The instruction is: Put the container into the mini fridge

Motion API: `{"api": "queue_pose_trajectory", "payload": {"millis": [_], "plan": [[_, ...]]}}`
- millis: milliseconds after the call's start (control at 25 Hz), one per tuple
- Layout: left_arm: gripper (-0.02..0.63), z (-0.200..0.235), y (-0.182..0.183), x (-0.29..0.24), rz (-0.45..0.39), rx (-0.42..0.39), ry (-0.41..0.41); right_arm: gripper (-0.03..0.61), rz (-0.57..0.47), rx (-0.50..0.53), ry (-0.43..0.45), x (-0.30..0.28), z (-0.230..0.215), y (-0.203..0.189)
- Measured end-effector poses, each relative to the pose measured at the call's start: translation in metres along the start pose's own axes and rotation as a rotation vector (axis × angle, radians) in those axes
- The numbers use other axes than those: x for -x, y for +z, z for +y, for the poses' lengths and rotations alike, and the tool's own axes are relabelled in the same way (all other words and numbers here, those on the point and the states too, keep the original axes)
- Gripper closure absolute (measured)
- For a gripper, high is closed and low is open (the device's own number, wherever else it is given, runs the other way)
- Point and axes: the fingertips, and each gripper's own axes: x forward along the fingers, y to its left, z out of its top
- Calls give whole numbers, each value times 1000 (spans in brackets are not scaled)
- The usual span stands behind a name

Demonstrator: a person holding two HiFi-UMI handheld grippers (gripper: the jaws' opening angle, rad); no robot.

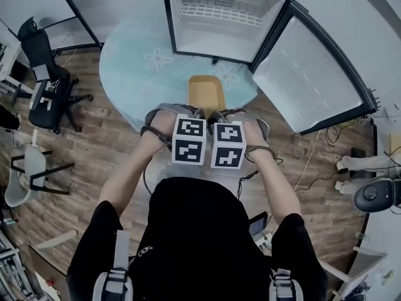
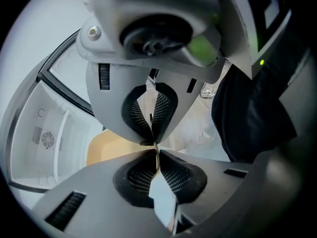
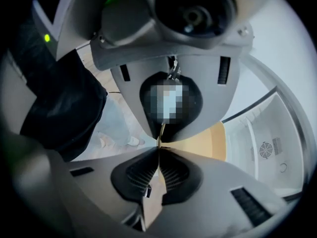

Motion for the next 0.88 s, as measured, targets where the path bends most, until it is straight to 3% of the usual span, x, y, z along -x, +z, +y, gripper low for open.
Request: {"api": "queue_pose_trajectory", "payload": {"millis": [560,880], "plan": [[575,112,-67,-23,-12,-43,-31,561,4,1,45,-52,-122,7],[574,135,-49,-41,-46,-76,-67,561,24,-40,65,-57,-137,-24]]}}
